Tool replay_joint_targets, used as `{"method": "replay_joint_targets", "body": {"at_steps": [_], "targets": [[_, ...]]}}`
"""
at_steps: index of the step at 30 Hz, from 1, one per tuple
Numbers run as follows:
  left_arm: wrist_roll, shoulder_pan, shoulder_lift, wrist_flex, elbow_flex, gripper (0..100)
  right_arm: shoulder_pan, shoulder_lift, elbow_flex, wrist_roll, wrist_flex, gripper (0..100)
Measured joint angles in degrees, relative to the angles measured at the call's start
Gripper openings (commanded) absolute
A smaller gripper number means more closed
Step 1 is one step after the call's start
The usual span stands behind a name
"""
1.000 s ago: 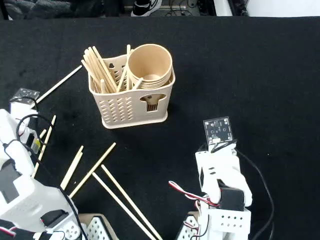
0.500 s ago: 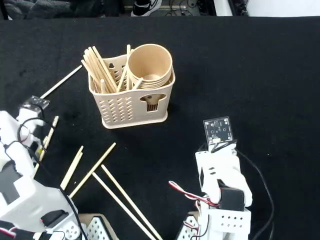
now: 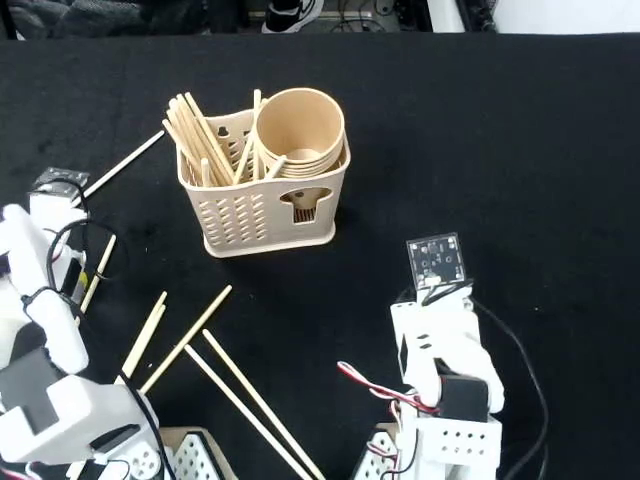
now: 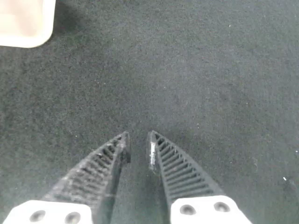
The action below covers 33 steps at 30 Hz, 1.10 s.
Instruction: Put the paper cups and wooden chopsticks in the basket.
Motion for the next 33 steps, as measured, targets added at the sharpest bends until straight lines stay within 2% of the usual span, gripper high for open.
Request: {"method": "replay_joint_targets", "body": {"at_steps": [4, 10, 17, 19, 22, 27, 33], "targets": [[0.09, 0.0, 4.04, -3.08, 0.62, 3, 0.0, 0.0, 0.0, 0.0, 0.0, 8.2], [0.09, 0.0, 5.54, -2.81, 0.44, 3, 0.0, 0.0, 0.0, 0.0, 0.0, 8.2], [0.09, 0.0, 6.07, 10.81, -8.44, 3, 0.0, 0.0, 0.0, 0.0, 0.0, 8.2], [0.09, 0.0, 6.07, 12.48, -9.85, 3, 0.0, 0.0, 0.0, 0.0, 0.0, 8.2], [0.18, 0.0, 6.33, 10.99, -9.67, 3, 0.0, 0.0, 0.0, 0.0, 0.0, 8.2], [0.18, 0.44, 6.33, 3.6, -3.52, 3, 0.0, 0.0, 0.0, 0.0, 0.0, 8.2], [0.18, 0.97, 6.33, 4.04, -1.85, 3, 0.0, 0.0, 0.0, 0.0, 0.0, 8.2]]}}
